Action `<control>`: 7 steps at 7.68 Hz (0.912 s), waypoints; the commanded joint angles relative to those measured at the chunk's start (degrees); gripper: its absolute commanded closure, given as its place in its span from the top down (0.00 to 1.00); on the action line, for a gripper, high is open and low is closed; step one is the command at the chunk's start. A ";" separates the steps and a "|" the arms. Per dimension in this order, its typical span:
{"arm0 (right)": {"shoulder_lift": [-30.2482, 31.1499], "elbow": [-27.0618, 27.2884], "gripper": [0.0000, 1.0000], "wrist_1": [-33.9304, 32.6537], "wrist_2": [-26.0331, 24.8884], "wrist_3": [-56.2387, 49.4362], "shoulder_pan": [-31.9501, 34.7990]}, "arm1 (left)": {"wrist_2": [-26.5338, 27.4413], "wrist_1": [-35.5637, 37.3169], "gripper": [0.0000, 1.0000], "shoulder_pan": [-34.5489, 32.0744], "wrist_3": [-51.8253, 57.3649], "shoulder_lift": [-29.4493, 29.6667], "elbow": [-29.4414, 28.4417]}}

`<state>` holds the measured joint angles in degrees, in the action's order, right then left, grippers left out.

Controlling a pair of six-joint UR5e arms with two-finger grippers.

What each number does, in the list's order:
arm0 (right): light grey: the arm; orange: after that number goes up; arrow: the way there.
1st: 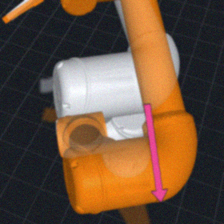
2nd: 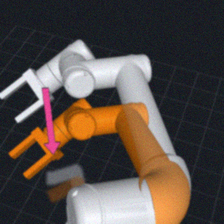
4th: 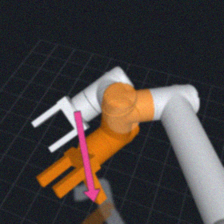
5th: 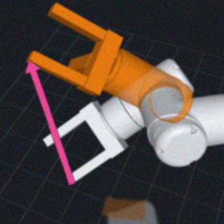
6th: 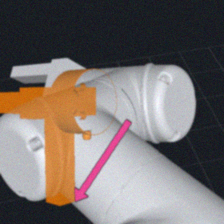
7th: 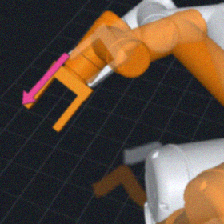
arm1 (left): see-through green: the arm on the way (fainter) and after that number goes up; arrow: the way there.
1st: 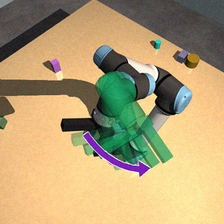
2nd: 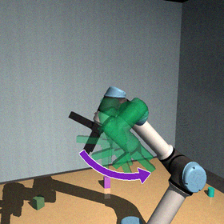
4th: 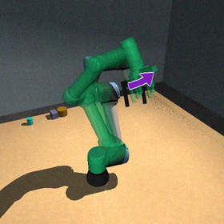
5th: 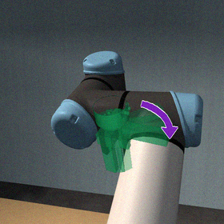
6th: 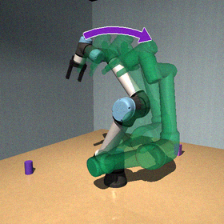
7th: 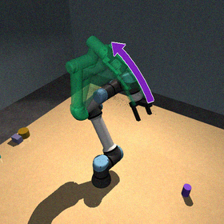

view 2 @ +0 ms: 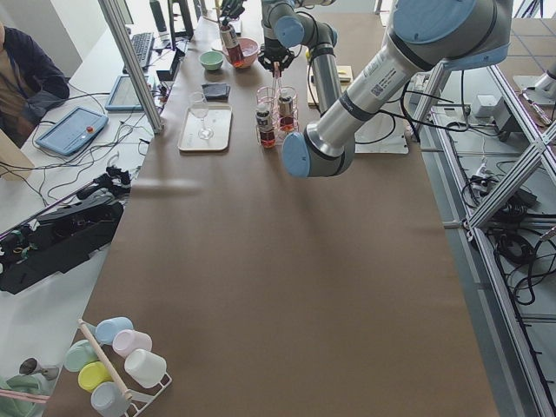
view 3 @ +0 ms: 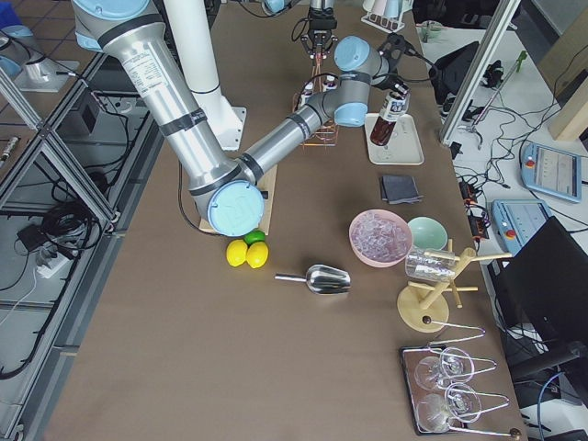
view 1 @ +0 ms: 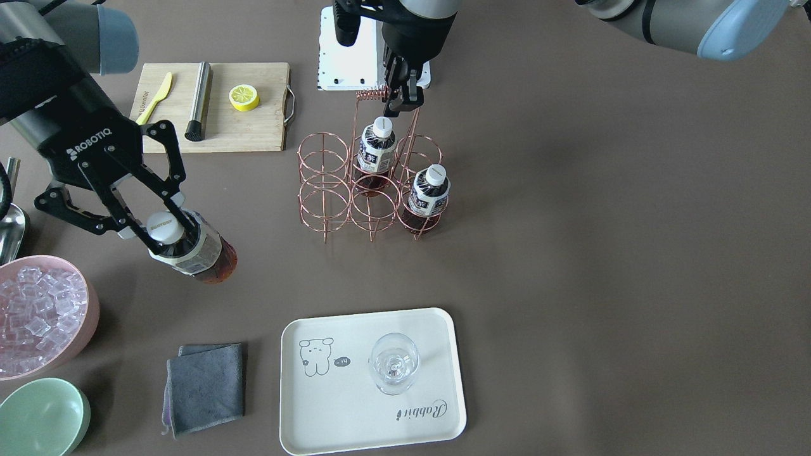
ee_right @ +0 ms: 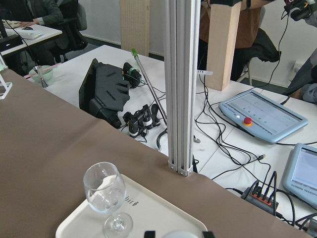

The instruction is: Take tea from basket to plate

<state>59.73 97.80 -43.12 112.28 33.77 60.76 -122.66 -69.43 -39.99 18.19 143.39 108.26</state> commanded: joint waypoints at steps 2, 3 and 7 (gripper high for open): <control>-9.79 -19.29 0.00 13.93 -6.34 2.43 0.07 | 0.05 0.00 0.00 0.00 0.00 -0.13 0.11; -11.20 -22.36 0.00 16.99 -9.42 3.83 -1.42 | 0.05 0.00 0.00 0.00 0.00 -0.31 0.37; -11.66 -26.17 0.00 23.78 -20.43 6.82 -8.54 | -0.65 0.53 0.00 -3.50 0.18 -1.88 3.00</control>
<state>48.20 72.54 -21.31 95.86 39.45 54.82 -122.90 -69.24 -41.00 18.24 142.71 109.65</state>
